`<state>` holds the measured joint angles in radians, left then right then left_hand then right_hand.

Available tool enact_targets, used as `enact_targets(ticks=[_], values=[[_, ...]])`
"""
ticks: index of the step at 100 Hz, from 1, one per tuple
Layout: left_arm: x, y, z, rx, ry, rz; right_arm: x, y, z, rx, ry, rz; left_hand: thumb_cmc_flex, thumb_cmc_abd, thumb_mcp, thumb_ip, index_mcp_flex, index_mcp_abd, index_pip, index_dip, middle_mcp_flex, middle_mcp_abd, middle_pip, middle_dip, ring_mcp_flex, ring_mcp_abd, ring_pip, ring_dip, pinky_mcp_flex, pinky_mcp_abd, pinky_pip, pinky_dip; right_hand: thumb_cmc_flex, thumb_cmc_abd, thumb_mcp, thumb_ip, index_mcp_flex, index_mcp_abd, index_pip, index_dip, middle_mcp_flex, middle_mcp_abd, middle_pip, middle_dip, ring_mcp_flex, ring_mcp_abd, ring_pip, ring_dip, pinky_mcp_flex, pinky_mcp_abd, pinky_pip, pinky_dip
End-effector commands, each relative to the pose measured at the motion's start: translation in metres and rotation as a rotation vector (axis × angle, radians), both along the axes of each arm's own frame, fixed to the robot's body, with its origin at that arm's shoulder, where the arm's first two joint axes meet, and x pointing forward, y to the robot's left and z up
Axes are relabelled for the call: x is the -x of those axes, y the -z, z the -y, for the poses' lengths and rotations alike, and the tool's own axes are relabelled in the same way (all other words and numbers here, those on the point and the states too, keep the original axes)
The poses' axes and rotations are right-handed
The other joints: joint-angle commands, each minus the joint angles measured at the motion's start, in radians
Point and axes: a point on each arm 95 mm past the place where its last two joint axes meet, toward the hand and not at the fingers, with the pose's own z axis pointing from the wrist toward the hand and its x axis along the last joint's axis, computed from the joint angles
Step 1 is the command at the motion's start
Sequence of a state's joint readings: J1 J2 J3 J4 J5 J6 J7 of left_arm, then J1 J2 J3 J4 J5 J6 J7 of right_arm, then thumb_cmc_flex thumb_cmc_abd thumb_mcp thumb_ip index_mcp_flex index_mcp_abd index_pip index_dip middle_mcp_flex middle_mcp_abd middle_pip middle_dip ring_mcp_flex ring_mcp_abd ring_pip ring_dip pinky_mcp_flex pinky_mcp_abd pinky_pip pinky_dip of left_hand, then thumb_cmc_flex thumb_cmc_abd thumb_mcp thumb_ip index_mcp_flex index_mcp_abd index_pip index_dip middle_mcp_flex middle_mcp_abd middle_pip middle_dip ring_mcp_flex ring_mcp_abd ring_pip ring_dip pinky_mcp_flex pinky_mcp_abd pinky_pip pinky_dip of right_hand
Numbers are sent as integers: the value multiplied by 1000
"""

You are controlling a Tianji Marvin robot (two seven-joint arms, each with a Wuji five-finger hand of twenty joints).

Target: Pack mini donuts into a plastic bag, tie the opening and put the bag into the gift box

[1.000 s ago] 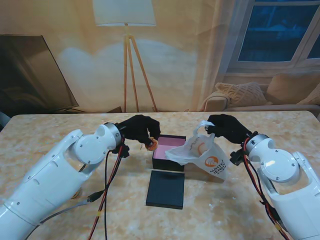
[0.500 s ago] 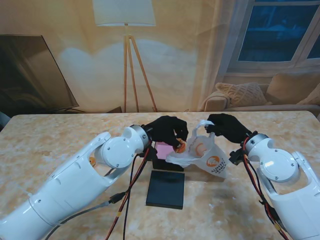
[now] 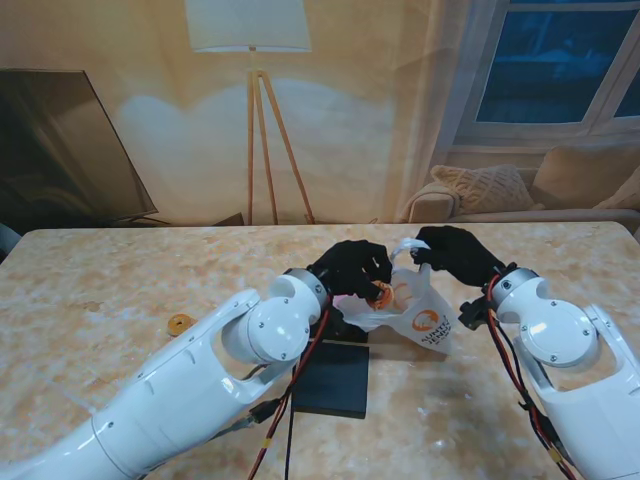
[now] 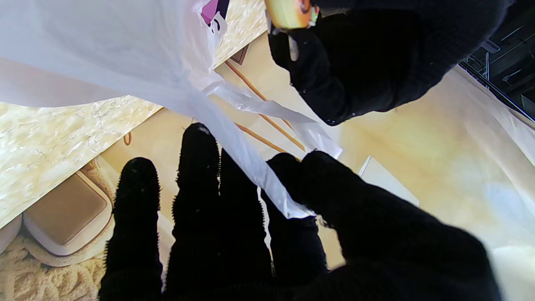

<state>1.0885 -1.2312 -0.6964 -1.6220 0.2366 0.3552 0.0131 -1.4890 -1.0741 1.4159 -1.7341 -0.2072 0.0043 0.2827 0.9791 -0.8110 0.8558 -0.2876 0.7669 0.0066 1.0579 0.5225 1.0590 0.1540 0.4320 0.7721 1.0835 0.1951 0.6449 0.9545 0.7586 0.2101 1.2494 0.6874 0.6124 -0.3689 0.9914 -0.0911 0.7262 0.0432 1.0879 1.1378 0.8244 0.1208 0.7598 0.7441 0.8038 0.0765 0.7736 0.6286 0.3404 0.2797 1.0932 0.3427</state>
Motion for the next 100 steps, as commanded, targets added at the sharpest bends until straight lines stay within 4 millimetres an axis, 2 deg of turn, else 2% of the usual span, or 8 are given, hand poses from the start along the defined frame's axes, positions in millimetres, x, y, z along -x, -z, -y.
enact_targets(ticks=[1,26,48,49,50,57,88,100], values=[[4,3,8,2,2,-16,4,3,-4,-8,-16,-6,37,16,-2,29,-26,5,42,12,-11,5,34,8,4,23,32,14,6,-32,26,17,74,71,58,69,-11,-112,17,-6,-26,-9,-7,-8,-6,-6,-10,-18,-10,-15,-7,-8],[4,9,16,5,-63,-14,5,3,-5,-17,-16,-4,44,34,-24,32,-44,15,51,13,-28,11,50,7,-8,26,47,-3,6,-34,34,1,73,71,57,68,-13,-114,18,-7,-26,-12,-2,-5,-2,-7,-5,-17,-6,-17,-5,-11],[1,10,22,-17,-125,-40,8,3,-5,-27,-23,-13,51,36,-29,33,-45,37,51,8,-32,29,57,2,-14,42,66,-13,8,-19,52,-4,64,71,56,71,-13,-123,20,-7,-22,-17,58,57,8,-20,143,70,7,-8,36,17],[1,10,22,-18,-128,-41,8,3,-5,-27,-23,-13,51,37,-29,33,-46,37,51,7,-32,30,57,2,-11,25,68,-15,7,-19,53,-5,64,71,56,71,-13,-123,20,-7,-21,-17,59,58,9,-21,146,72,7,-9,37,18],[1,10,23,-19,-132,-42,9,3,-5,-27,-24,-13,51,38,-30,33,-46,39,50,7,-33,31,57,1,-14,34,67,-17,6,-19,53,-6,63,71,56,71,-12,-124,20,-8,-21,-17,59,59,10,-22,150,74,8,-8,38,19],[2,8,25,-21,-145,-51,10,3,-6,-28,-31,-12,52,39,-33,33,-47,42,49,6,-34,35,59,-1,-5,14,73,-28,8,-17,62,-9,59,69,58,71,-11,-127,20,-9,-17,-18,67,67,16,-29,177,90,15,-7,48,29],[6,4,36,-43,-175,-74,12,2,-8,-28,-37,-7,32,48,-42,31,-41,78,10,-24,-53,68,45,-23,-23,38,103,-56,30,-41,119,-18,59,68,56,66,-15,-129,16,-15,-19,-20,64,68,14,-31,179,94,17,-8,58,42],[8,5,37,-36,-183,-110,12,2,-8,-27,-33,-8,4,49,-39,27,-49,110,-55,-32,-136,101,137,-112,-55,46,118,-98,29,-67,135,-32,59,68,56,66,-15,-130,16,-17,-19,-21,64,68,14,-31,177,95,18,-8,59,47]])
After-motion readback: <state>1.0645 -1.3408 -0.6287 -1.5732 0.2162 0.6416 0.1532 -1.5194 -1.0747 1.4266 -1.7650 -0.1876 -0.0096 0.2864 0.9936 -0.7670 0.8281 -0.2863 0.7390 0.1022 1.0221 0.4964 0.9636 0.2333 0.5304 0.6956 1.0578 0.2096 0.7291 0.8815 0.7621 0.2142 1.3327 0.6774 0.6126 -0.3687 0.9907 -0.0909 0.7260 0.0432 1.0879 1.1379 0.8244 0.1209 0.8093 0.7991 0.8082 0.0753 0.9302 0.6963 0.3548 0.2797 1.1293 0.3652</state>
